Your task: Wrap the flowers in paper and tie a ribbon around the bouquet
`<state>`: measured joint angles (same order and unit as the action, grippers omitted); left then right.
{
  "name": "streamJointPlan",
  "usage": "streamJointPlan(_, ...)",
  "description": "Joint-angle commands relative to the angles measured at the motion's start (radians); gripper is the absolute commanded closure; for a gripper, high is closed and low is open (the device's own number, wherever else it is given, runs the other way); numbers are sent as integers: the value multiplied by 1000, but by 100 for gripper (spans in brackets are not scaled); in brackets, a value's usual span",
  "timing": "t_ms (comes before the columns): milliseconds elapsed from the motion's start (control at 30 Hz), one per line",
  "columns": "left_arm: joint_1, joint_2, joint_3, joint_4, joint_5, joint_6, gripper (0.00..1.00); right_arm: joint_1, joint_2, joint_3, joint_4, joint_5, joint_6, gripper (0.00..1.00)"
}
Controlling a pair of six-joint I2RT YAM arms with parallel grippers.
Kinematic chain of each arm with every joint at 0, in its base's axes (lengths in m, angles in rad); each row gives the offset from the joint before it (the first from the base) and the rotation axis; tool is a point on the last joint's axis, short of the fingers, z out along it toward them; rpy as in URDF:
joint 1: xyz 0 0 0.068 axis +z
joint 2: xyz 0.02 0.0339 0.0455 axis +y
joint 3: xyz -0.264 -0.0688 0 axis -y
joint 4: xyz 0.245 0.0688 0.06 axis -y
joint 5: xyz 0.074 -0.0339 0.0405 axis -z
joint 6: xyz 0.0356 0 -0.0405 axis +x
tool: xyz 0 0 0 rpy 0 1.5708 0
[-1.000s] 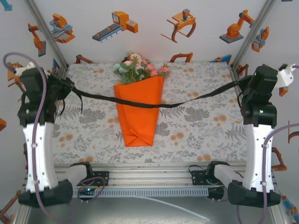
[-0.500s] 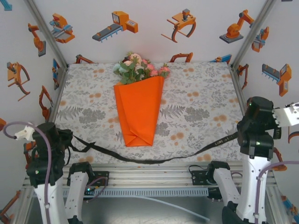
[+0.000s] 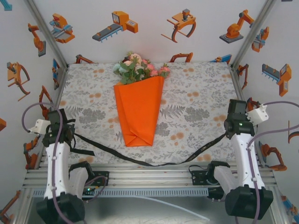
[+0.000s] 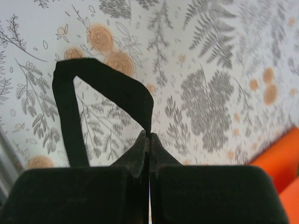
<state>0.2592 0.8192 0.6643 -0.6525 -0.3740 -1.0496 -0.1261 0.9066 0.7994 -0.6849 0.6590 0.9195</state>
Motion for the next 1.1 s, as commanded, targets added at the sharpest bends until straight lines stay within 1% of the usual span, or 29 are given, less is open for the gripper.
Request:
streamJointPlan(0, 91, 95, -29, 188, 96, -35, 100, -4, 22, -20, 87, -51, 33, 100)
streamJointPlan(33, 128, 137, -27, 214, 121, -33, 100, -5, 30, -23, 97, -59, 34, 100)
streamJointPlan(133, 190, 248, -16, 288, 187, -9, 100, -4, 56, -25, 114, -84, 35, 100)
streamJointPlan(267, 203, 371, 28, 325, 295, 33, 100, -4, 72, -20, 124, -84, 27, 100)
streamJointPlan(333, 199, 386, 27, 356, 355, 53, 100, -5, 72, 13, 125, -96, 8, 100)
streamJointPlan(367, 199, 375, 21, 362, 365, 56, 100, -6, 71, 44, 120, -103, -6, 100)
streamJointPlan(400, 199, 359, 19, 361, 359, 57, 100, -6, 70, 74, 117, -103, -17, 100)
streamJointPlan(533, 201, 273, 50, 307, 272, 86, 100, -10, 95, 224, 106, -52, -85, 100)
streamJointPlan(600, 203, 245, 75, 285, 255, 95, 100, -23, 123, 286, 95, -44, -99, 100)
streamJointPlan(667, 202, 232, 86, 279, 247, 90, 100, -28, 144, 312, 93, -45, -97, 100)
streamJointPlan(733, 204, 238, 87, 256, 252, 77, 100, -29, 151, 300, 89, -66, -80, 100)
streamJointPlan(867, 206, 225, 49, 203, 260, 54, 100, -29, 94, 180, 64, -93, -21, 100)
streamJointPlan(967, 208, 177, -24, 202, 221, 40, 100, -29, 35, 83, 61, -59, -14, 100)
streamJointPlan(1067, 212, 170, -72, 218, 173, 47, 100, -29, 25, 19, 72, -14, -27, 100)
